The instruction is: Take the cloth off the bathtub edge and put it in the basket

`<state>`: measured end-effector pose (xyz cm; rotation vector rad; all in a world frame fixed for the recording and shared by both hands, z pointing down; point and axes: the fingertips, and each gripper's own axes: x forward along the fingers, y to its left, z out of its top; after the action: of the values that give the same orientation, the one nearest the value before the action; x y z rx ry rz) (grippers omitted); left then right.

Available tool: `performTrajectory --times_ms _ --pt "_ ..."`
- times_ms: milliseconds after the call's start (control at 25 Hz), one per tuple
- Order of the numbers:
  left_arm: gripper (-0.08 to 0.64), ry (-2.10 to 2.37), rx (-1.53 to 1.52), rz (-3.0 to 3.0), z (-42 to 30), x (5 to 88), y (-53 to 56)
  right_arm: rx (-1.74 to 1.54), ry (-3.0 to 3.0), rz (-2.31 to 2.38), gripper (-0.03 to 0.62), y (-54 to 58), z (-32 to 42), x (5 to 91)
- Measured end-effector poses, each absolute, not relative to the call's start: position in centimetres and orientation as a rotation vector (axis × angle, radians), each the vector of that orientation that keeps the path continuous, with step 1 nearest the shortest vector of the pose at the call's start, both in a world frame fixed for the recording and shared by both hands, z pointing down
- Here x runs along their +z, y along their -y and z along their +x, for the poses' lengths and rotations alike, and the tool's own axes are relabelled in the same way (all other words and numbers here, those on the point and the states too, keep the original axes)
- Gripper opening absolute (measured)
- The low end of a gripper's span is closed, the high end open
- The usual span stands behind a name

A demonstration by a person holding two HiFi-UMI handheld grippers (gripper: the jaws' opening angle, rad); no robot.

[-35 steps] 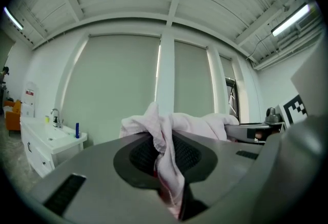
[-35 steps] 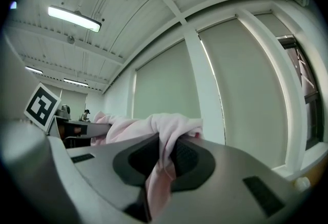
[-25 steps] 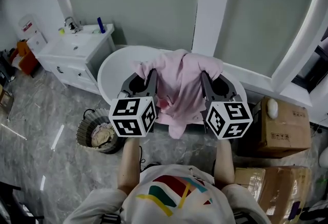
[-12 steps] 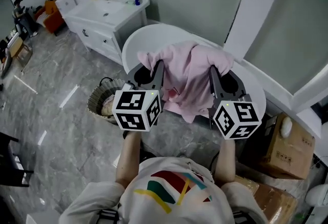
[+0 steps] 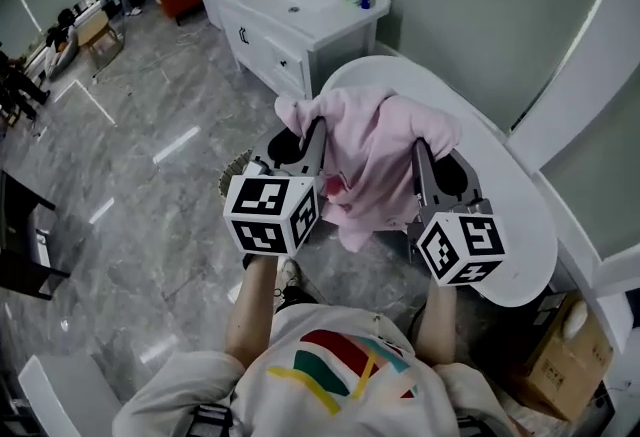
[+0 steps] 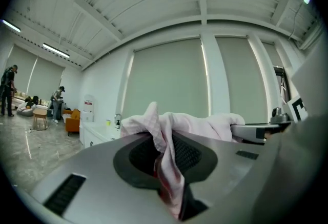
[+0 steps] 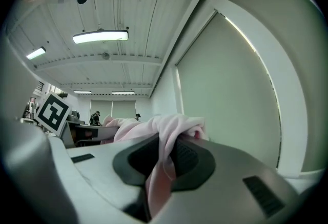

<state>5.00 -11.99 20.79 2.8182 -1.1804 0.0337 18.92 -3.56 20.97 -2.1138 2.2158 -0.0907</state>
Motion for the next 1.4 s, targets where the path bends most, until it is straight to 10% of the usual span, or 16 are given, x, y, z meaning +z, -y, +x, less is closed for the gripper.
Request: performTrajectory --times_ms 1400 --pt "0.074 1.576 -0.085 2.594 -19.3 20.9 40.3 -0.060 -2.591 -1.766 0.060 36.0 -4.5 20.6"
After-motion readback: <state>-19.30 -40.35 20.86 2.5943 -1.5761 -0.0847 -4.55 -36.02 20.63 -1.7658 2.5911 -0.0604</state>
